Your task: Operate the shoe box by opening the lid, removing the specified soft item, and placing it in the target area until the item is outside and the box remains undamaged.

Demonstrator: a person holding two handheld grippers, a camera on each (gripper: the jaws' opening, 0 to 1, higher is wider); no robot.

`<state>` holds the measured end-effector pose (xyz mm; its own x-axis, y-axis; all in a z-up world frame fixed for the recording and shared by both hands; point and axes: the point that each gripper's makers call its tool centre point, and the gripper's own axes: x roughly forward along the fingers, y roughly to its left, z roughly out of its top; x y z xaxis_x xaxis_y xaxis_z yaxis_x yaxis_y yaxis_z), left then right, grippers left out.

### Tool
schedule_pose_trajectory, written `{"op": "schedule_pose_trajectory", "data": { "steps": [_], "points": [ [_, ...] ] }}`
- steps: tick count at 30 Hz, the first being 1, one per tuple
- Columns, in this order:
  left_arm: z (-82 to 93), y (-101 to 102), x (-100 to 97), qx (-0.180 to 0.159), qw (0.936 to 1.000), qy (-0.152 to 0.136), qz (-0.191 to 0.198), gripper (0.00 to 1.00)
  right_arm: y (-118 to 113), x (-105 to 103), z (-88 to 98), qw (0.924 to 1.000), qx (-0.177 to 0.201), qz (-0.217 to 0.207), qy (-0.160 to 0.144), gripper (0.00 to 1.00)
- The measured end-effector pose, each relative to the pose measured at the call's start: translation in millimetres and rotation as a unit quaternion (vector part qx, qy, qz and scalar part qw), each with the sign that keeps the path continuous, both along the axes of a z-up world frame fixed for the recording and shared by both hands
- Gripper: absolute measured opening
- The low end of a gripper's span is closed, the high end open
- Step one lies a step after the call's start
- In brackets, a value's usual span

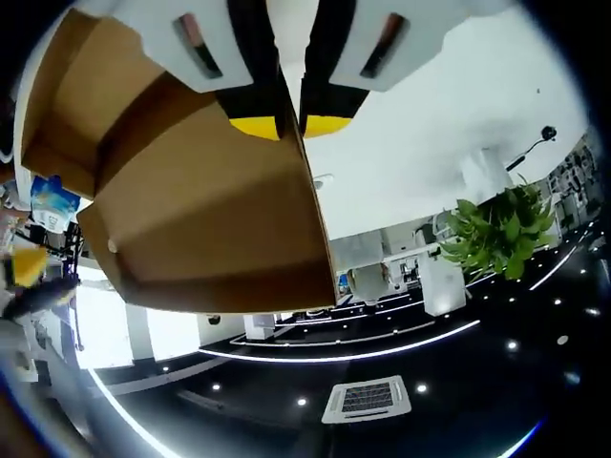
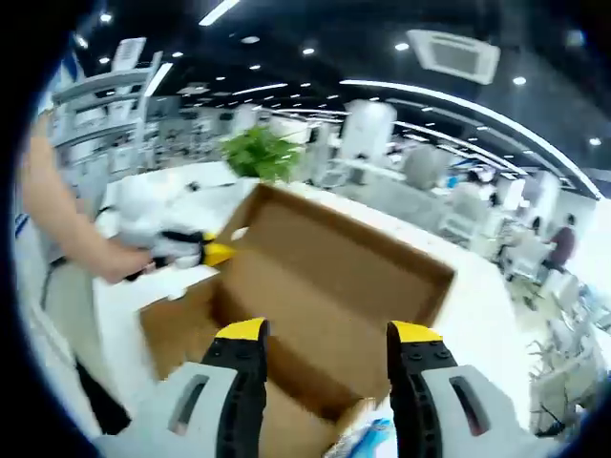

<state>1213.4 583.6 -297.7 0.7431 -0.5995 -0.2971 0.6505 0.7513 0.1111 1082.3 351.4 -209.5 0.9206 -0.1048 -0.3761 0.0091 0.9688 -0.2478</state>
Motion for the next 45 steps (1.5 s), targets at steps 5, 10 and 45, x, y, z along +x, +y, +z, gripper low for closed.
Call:
{"op": "schedule_pose_trajectory", "data": {
  "steps": [5,10,45],
  "points": [
    [0.5,2.4,-3.7,0.002,1.0,-0.003,-0.001,0.06,-64.5,30.3,-15.8,0.9944,0.039,-0.095,0.027,0.27],
    [0.3,2.0,-5.5,0.017,0.9997,-0.01,-0.013,0.06,-70.1,55.5,-20.1,0.9932,0.055,-0.097,0.033,0.22],
    [5.4,27.4,-69.9,-0.071,0.9763,0.158,-0.131,0.75,-59.3,80.5,-12.1,0.9885,0.107,-0.107,-0.001,0.0]
  ]
}}
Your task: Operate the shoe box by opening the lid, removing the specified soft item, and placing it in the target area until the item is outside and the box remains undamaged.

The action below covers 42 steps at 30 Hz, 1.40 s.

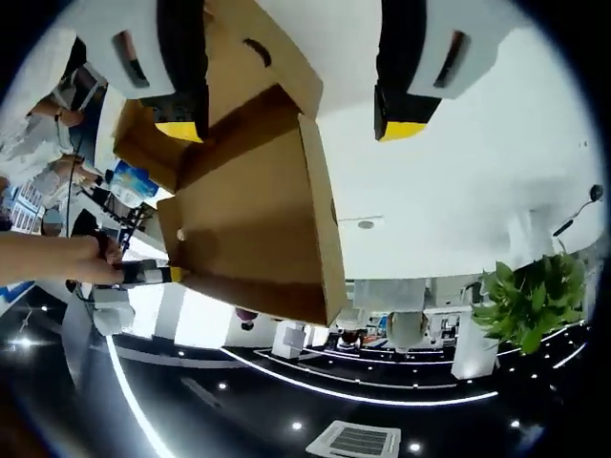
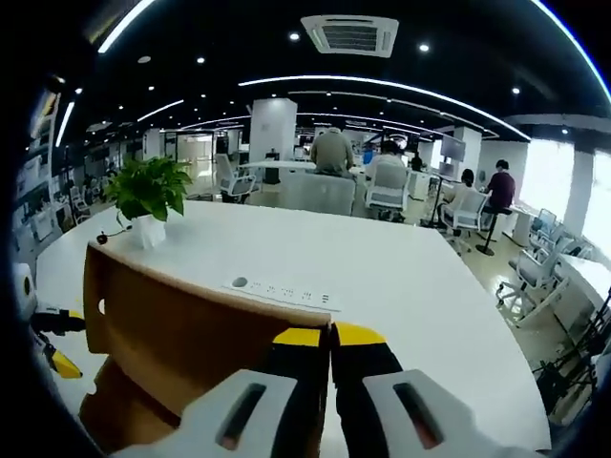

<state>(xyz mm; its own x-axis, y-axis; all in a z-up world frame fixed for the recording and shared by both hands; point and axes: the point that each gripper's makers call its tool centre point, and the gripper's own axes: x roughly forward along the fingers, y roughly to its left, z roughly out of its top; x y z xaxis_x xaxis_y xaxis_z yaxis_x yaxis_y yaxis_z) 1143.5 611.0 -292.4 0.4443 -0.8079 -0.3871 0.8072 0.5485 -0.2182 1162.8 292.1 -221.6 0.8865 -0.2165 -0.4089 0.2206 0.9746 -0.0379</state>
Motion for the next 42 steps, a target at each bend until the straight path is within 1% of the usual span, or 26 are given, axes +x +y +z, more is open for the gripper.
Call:
{"op": "schedule_pose_trajectory", "data": {
  "steps": [2,4,5,7,8,9,10,11,13,16,18,21,23,24,25,28,30,32,33,34,35,36,38,39,40,42],
  "points": [
    [1.6,1.0,-13.1,0.018,0.9988,-0.02,-0.041,0.76,-0.3,-0.1,0.2,1.0,-0.001,-0.003,0.0,0.0],
    [4.2,1.6,-35.2,0.045,0.9953,-0.019,-0.084,0.65,-1.3,-0.4,0.3,1.0,-0.002,-0.005,0.0,0.0],
    [-2.1,6.1,-37.7,0.059,0.9923,-0.03,-0.105,0.61,-1.2,-0.7,0.6,1.0,-0.002,-0.005,-0.002,0.0],
    [-3.1,7.1,-46.0,0.073,0.9886,-0.051,-0.122,0.59,1.3,0.1,2.3,1.0,-0.001,0.002,-0.009,0.0],
    [-3.0,8.6,-49.3,0.089,0.9851,-0.07,-0.13,0.56,5.3,3.6,3.9,0.9996,0.002,0.021,-0.018,0.0],
    [-1.5,9.1,-53.1,0.094,0.9814,-0.089,-0.142,0.52,5.0,3.3,3.6,0.9997,0.001,0.022,-0.015,0.0],
    [-1.4,8.6,-57.3,0.09,0.9805,-0.088,-0.151,0.51,4.6,1.9,3.4,0.9997,-0.007,0.02,-0.007,0.0],
    [-1.5,8.1,-63.3,0.091,0.9816,-0.072,-0.152,0.54,4.4,1.4,3.8,0.9998,-0.005,0.017,-0.007,0.0],
    [0.1,6.8,-71.7,0.089,0.981,-0.058,-0.162,0.58,4.2,0.3,3.5,0.9998,0.008,0.011,-0.012,0.0],
    [1.4,5.3,-83.7,0.093,0.9769,-0.057,-0.184,0.6,5.0,-0.4,3.7,0.9997,0.007,0.015,-0.015,0.0],
    [-1.2,4.3,-95.2,0.104,0.971,-0.05,-0.209,0.59,8.1,1.3,5.1,0.9993,0.007,0.03,-0.021,0.0],
    [-6.1,0.7,-108.7,0.139,0.9556,-0.082,-0.247,0.58,6.2,2.0,4.6,0.9994,0.015,0.025,-0.02,0.0],
    [-8.5,-2.9,-117.1,0.145,0.9493,-0.093,-0.263,0.53,5.9,2.1,5.2,0.9992,0.02,0.025,-0.024,0.0],
    [-10.8,-3.9,-120.0,0.153,0.9454,-0.101,-0.269,0.49,7.1,2.1,5.4,0.9992,0.021,0.023,-0.026,0.0],
    [-12.3,-5.1,-122.9,0.154,0.9455,-0.099,-0.269,0.46,7.7,2.2,5.6,0.9991,0.023,0.023,-0.027,0.0],
    [-18.0,-10.7,-129.9,0.157,0.9424,-0.103,-0.277,0.45,9.4,3.4,6.5,0.9988,0.022,0.031,-0.03,0.0],
    [-26.4,-10.5,-135.9,0.179,0.9337,-0.102,-0.293,0.41,9.1,3.2,6.4,0.9988,0.027,0.027,-0.032,0.0],
    [-29.8,-10.7,-131.4,0.195,0.9274,-0.129,-0.292,0.35,10.5,3.0,7.0,0.9986,0.029,0.03,-0.034,0.0],
    [-33.9,-10.0,-135.7,0.191,0.9312,-0.1,-0.294,0.35,11.9,2.6,7.8,0.9983,0.031,0.033,-0.036,0.0],
    [-36.2,-8.0,-135.4,0.198,0.9322,-0.091,-0.289,0.35,13.9,2.9,9.3,0.9978,0.037,0.038,-0.04,0.0],
    [-36.0,-6.4,-131.9,0.202,0.9309,-0.101,-0.287,0.33,16.2,2.7,11.3,0.9971,0.043,0.043,-0.046,0.0],
    [-33.9,-4.4,-124.8,0.205,0.932,-0.124,-0.272,0.29,15.5,3.4,11.3,0.9973,0.038,0.044,-0.046,0.0],
    [-35.1,-3.9,-128.4,0.199,0.9322,-0.116,-0.279,0.25,15.5,2.1,11.2,0.9974,0.037,0.041,-0.047,0.0],
    [-37.8,-3.9,-130.1,0.201,0.9303,-0.113,-0.285,0.25,15.4,1.5,11.1,0.9975,0.037,0.04,-0.047,0.0],
    [-45.2,-1.2,-131.1,0.226,0.9184,-0.125,-0.3,0.25,15.3,1.0,11.1,0.9976,0.034,0.038,-0.046,0.0],
    [-51.6,-1.9,-131.5,0.245,0.909,-0.138,-0.307,0.24,15.7,0.7,11.3,0.998,0.023,0.039,-0.043,0.0]
  ]
}}
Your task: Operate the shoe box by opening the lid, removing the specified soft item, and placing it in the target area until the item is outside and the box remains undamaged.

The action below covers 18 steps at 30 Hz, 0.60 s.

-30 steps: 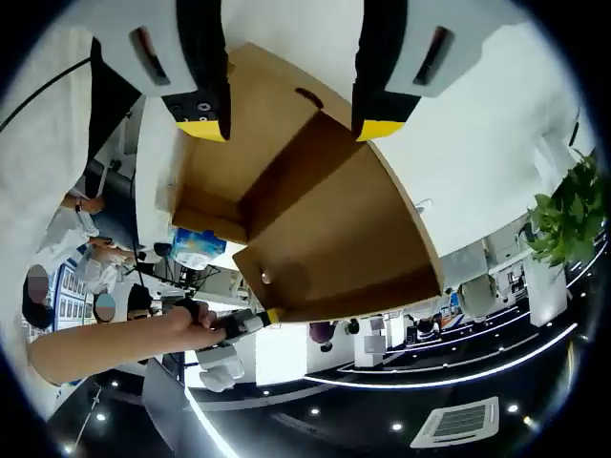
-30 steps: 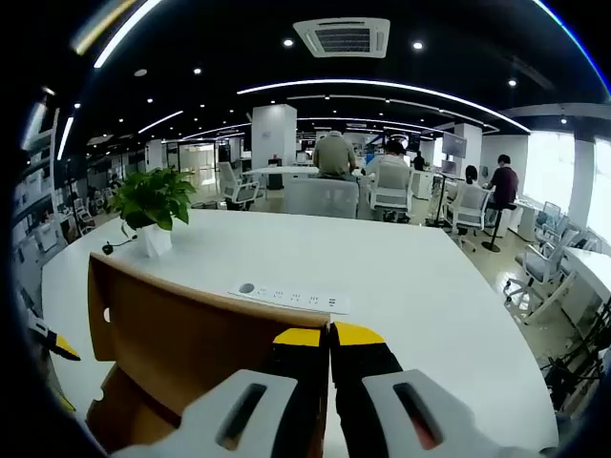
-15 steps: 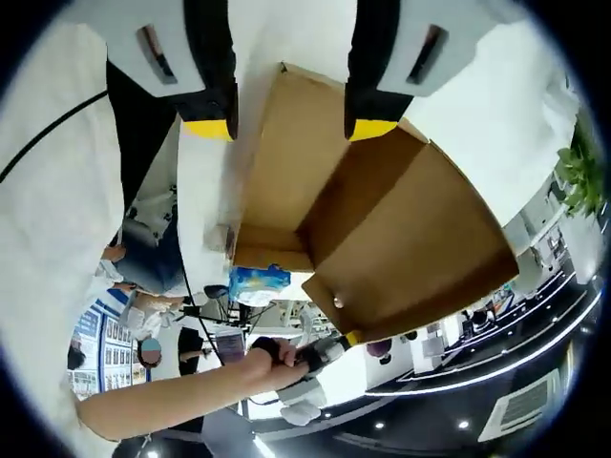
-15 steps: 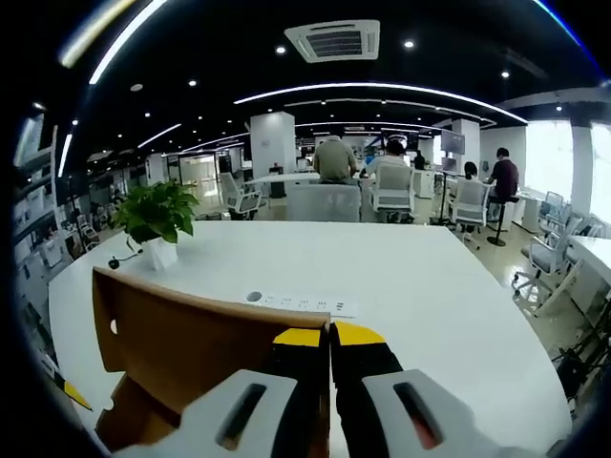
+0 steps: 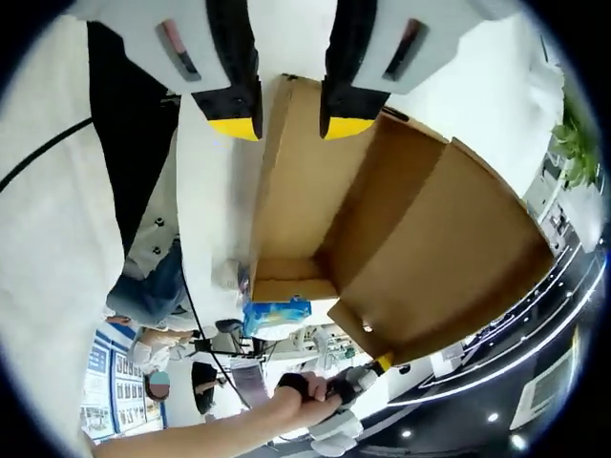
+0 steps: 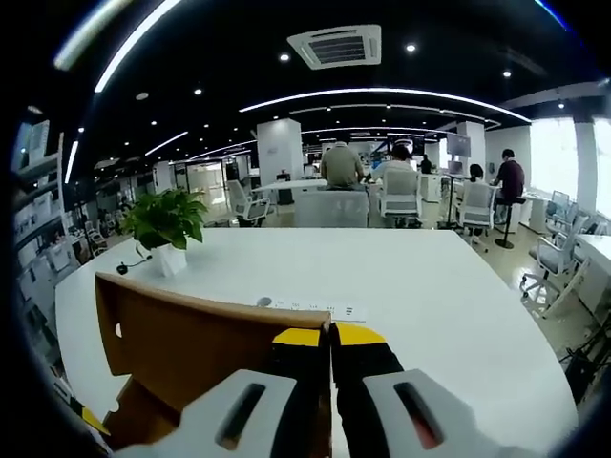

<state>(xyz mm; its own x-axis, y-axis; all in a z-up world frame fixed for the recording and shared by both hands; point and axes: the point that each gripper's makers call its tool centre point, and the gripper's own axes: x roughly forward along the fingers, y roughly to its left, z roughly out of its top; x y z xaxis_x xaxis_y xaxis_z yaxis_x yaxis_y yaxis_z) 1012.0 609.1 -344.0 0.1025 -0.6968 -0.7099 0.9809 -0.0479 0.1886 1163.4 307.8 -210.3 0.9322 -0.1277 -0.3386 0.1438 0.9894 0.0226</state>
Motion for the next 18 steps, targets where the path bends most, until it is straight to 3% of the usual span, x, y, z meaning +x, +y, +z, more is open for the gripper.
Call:
{"op": "schedule_pose_trajectory", "data": {
  "steps": [4,6,10,12,14,16,17,18],
  "points": [
    [-1.5,-10.7,2.0,-0.022,0.9995,-0.022,0.006,0.24,0.2,-1.8,-0.1,1.0,-0.005,-0.005,0.005,0.0],
    [-9.1,-9.6,4.8,0.0,0.999,-0.046,0.004,0.24,-0.1,-2.8,0.0,0.9999,-0.01,-0.004,0.004,0.0],
    [-20.0,-13.0,0.8,0.008,0.9991,-0.041,-0.01,0.23,0.2,-3.1,0.4,0.9999,-0.012,-0.002,0.004,0.0],
    [-28.6,-4.5,14.1,0.046,0.9968,-0.064,0.004,0.21,0.4,-3.0,0.5,1.0,-0.007,-0.002,0.001,0.0],
    [-33.4,-7.1,9.3,0.041,0.9985,-0.034,0.012,0.19,-0.4,-3.8,0.5,1.0,-0.002,-0.004,-0.002,0.0],
    [-33.5,-7.1,8.0,0.043,0.9983,-0.037,0.009,0.11,-0.3,-3.6,1.3,0.9999,0.008,-0.004,-0.008,0.0],
    [-35.5,-3.7,7.3,0.059,0.9974,-0.042,0.004,0.11,-0.4,-3.6,1.6,0.9999,0.007,-0.003,-0.008,0.0],
    [-33.3,-6.3,7.7,0.05,0.9978,-0.045,0.002,0.1,0.6,-3.5,1.7,1.0,0.002,0.0,-0.007,0.0]
  ]
}}
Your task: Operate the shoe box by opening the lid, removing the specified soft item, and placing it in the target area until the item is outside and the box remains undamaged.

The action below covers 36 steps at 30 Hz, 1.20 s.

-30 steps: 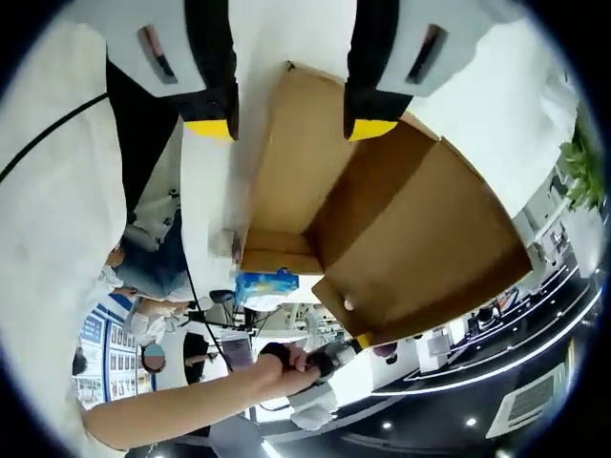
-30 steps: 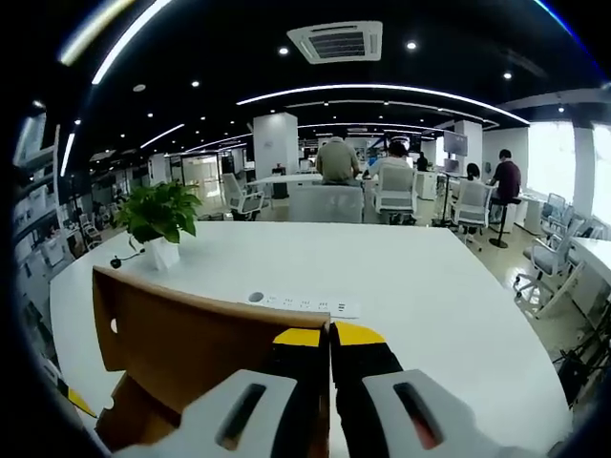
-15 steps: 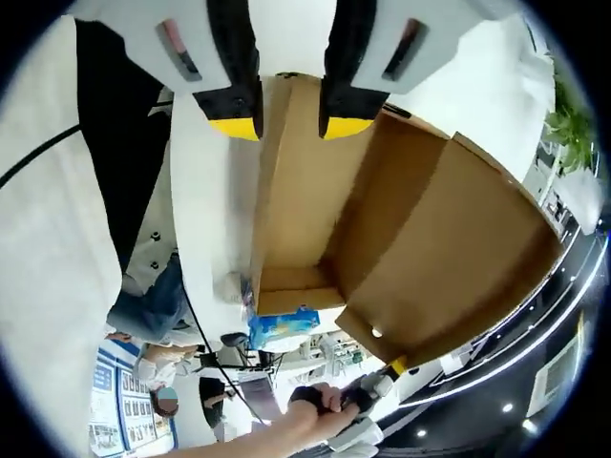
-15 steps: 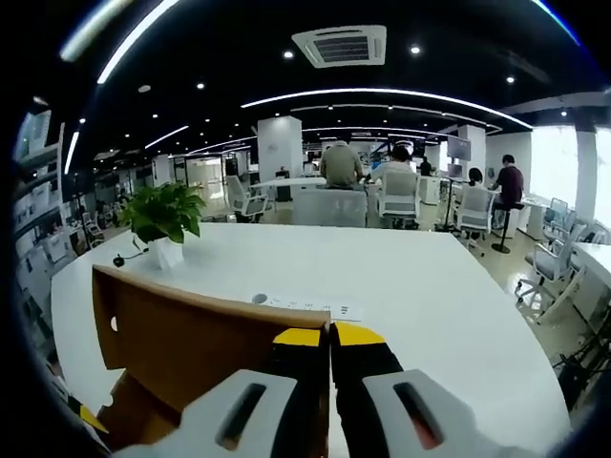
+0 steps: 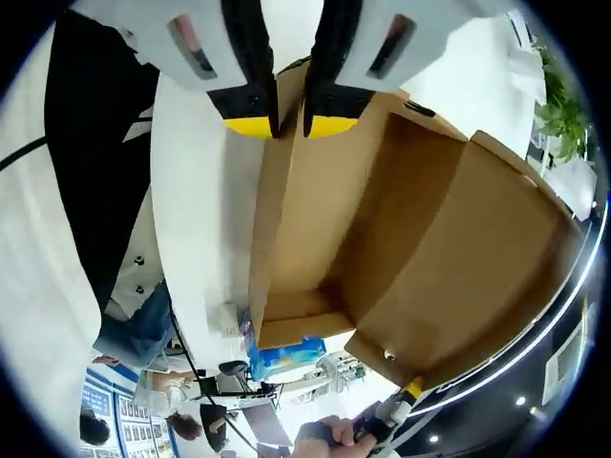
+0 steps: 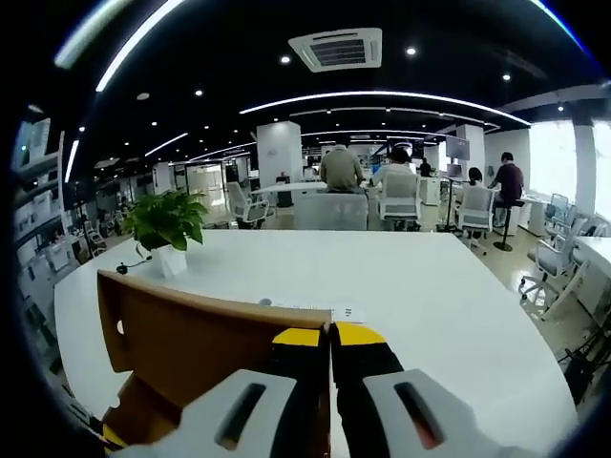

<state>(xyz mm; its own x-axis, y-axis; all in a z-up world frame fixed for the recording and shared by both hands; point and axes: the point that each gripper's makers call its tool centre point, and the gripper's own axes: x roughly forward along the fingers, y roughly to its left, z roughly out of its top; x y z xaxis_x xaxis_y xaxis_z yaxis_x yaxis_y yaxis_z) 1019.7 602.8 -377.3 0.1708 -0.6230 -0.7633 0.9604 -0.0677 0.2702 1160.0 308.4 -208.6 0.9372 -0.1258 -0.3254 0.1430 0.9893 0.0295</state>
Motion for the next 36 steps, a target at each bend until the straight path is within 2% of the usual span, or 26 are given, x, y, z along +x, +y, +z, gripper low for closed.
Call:
{"op": "schedule_pose_trajectory", "data": {
  "steps": [4,5,7,9,10,11,12,13,14,15,16,18,20,22,24,26,29,32,34,36],
  "points": [
    [-0.3,-1.3,2.2,-0.001,0.9994,0.031,0.012,0.09,4.7,-3.3,2.1,1.0,-0.005,0.005,-0.004,0.0],
    [-0.6,-1.4,3.2,-0.001,0.9994,0.032,0.011,0.09,6.7,-3.6,3.0,0.9999,-0.006,0.009,-0.005,0.0],
    [-0.2,-1.6,7.3,0.002,0.9999,0.016,0.001,0.08,9.8,-4.4,5.6,0.9997,-0.019,0.016,-0.004,0.0],
    [-0.6,-0.8,13.5,0.001,0.9999,0.013,0.008,0.08,14.3,-6.5,7.7,0.9996,-0.016,0.023,-0.004,0.0],
    [-0.9,0.5,18.0,-0.001,0.9998,0.012,0.014,0.09,15.3,-9.0,8.9,0.9991,-0.034,0.026,0.001,0.0],
    [-1.5,1.1,19.2,-0.005,0.9997,0.019,0.012,0.08,17.7,-11.0,11.2,0.999,-0.033,0.029,-0.003,0.0],
    [-2.4,0.6,16.1,-0.003,0.9997,0.025,-0.001,0.06,17.7,-11.9,12.1,0.9991,-0.032,0.028,-0.005,0.0],
    [-3.3,0.1,12.0,-0.002,0.999,0.019,-0.04,0.05,16.6,-14.4,14.0,0.999,-0.037,0.025,-0.007,0.0],
    [-2.9,-0.6,10.9,-0.006,0.9965,-0.006,-0.083,0.04,16.1,-15.3,14.4,0.9991,-0.036,0.023,-0.008,0.0],
    [-2.2,-0.3,10.1,-0.009,0.996,-0.011,-0.088,0.04,16.6,-16.9,15.4,0.999,-0.037,0.023,-0.008,0.0],
    [-2.7,1.9,10.7,-0.008,0.9976,0.004,-0.068,0.04,16.1,-20.2,17.1,0.9988,-0.044,0.02,-0.007,0.0],
    [-2.7,1.6,9.7,-0.008,0.9981,0.031,-0.052,0.03,15.0,-26.3,18.8,0.9991,-0.04,0.013,-0.008,0.0],
    [-3.0,1.1,9.5,-0.004,0.9973,0.018,-0.072,0.03,17.1,-34.6,20.3,0.9989,-0.045,0.01,-0.011,0.0],
    [-2.8,1.0,11.1,-0.016,0.9969,0.008,-0.077,0.04,21.1,-43.6,18.8,0.9979,-0.064,0.013,-0.005,0.0],
    [-1.3,0.2,11.7,-0.027,0.996,-0.01,-0.084,0.05,18.6,-52.4,14.0,0.9982,-0.06,0.001,0.001,0.0],
    [-0.3,0.0,8.2,-0.026,0.9962,-0.008,-0.083,0.05,17.1,-59.5,15.0,0.9984,-0.054,-0.006,-0.015,0.0],
    [-0.6,0.2,8.0,-0.023,0.9966,0.002,-0.079,0.04,19.4,-70.8,17.6,0.9983,-0.055,-0.009,-0.019,0.0],
    [-0.9,-0.8,10.0,-0.019,0.9969,0.02,-0.073,0.04,23.7,-75.7,15.1,0.9977,-0.066,-0.002,-0.012,0.0],
    [-1.0,-1.1,11.0,-0.015,0.9967,0.032,-0.073,0.04,25.4,-84.5,6.1,0.9982,-0.058,-0.01,0.0,0.0],
    [-0.7,-1.2,10.0,-0.014,0.9959,0.037,-0.082,0.03,27.8,-88.7,5.2,0.9981,-0.059,-0.015,-0.005,0.0]
  ]
}}
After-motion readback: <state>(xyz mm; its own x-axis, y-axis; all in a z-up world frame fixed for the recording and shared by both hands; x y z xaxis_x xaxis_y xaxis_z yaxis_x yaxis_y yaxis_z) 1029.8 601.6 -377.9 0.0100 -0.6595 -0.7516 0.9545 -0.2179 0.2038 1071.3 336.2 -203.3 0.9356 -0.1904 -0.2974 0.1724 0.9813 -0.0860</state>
